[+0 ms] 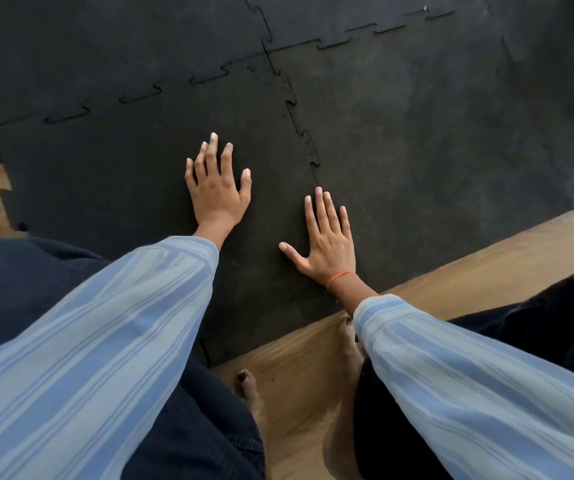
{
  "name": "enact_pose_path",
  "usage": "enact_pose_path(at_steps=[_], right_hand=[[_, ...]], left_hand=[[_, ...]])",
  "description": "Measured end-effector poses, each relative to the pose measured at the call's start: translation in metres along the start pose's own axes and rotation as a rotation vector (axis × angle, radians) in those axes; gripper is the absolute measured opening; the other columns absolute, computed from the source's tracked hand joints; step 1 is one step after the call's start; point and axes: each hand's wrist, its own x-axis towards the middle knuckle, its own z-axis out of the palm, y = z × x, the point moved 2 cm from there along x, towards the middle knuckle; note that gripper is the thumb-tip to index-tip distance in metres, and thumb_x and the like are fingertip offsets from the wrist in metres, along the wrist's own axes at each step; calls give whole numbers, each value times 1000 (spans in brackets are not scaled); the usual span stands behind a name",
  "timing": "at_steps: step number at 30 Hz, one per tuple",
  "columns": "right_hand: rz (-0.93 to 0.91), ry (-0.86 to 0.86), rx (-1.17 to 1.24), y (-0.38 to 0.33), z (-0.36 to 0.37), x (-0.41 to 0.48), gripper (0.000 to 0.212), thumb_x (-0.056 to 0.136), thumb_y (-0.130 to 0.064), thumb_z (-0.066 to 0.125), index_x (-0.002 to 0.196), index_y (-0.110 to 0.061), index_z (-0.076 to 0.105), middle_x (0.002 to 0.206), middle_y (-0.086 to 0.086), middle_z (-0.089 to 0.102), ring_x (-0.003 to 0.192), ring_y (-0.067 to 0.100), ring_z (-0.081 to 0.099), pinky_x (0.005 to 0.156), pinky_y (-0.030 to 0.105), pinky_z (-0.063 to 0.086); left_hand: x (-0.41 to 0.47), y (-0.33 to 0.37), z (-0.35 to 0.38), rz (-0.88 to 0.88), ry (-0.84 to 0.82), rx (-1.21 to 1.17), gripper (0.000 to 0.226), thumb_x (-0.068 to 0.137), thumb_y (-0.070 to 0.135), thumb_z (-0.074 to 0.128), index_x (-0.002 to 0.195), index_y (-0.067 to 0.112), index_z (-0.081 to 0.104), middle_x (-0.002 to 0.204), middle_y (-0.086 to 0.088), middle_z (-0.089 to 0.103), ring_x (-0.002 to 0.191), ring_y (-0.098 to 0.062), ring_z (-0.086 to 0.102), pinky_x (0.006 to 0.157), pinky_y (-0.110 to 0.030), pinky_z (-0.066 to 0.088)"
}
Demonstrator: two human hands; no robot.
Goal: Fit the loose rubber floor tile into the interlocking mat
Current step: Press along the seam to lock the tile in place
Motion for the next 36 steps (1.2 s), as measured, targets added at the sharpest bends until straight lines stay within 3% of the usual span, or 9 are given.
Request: enact_pose_path(at_steps=[7, 14, 20, 24, 29, 36], right_hand=[[-32, 14, -3, -4, -11, 63, 79, 94, -59, 19, 153, -8, 6, 162, 7, 3, 150, 19, 0, 122, 41, 4], [-44, -31, 59, -10, -22, 91, 78, 90, -56, 8, 153, -9, 1, 162, 6, -5, 150, 19, -7, 122, 41, -1], [-42, -33, 23, -15, -21, 111, 65, 101, -46, 20, 153, -13, 0, 163, 4, -6, 150, 18, -7, 122, 40, -5], [-77, -56, 52, -24, -37, 147, 68, 99, -51, 23, 153, -17, -1, 162, 2, -9, 149, 19, -11, 121, 43, -7], [-163, -184, 57, -56, -63, 224, 84, 91, -65, 33, 154, -21, 1, 162, -1, -11, 149, 20, -13, 119, 50, -6], [-228, -211, -66, -76, -56, 250, 87, 87, -75, 16, 151, -25, -16, 158, -1, -26, 145, 21, -26, 117, 52, -14]], left_hand=[[2, -4, 4, 3, -7, 24, 57, 94, 45, 36, 143, 16, 38, 157, -9, 25, 143, -29, 25, 116, -51, 16], [1, -1, 1, -13, -44, 43, 57, 96, 45, 36, 146, 18, 35, 159, -7, 21, 145, -27, 21, 117, -50, 14], [0, -2, 1, -3, -106, 86, 60, 98, 46, 32, 151, 19, 23, 161, -6, 12, 148, -24, 12, 119, -47, 9], [22, -20, -8, 68, -149, 62, 60, 98, 48, 32, 152, 23, 21, 162, -1, 7, 149, -21, 6, 120, -45, 4], [77, -73, -28, -109, -108, 74, 61, 100, 48, 26, 154, 25, 11, 163, 3, 0, 149, -19, 1, 120, -44, 0], [89, -76, -25, -121, -158, 146, 60, 100, 52, 16, 153, 31, -2, 162, 7, -10, 149, -17, -6, 120, -44, -2]])
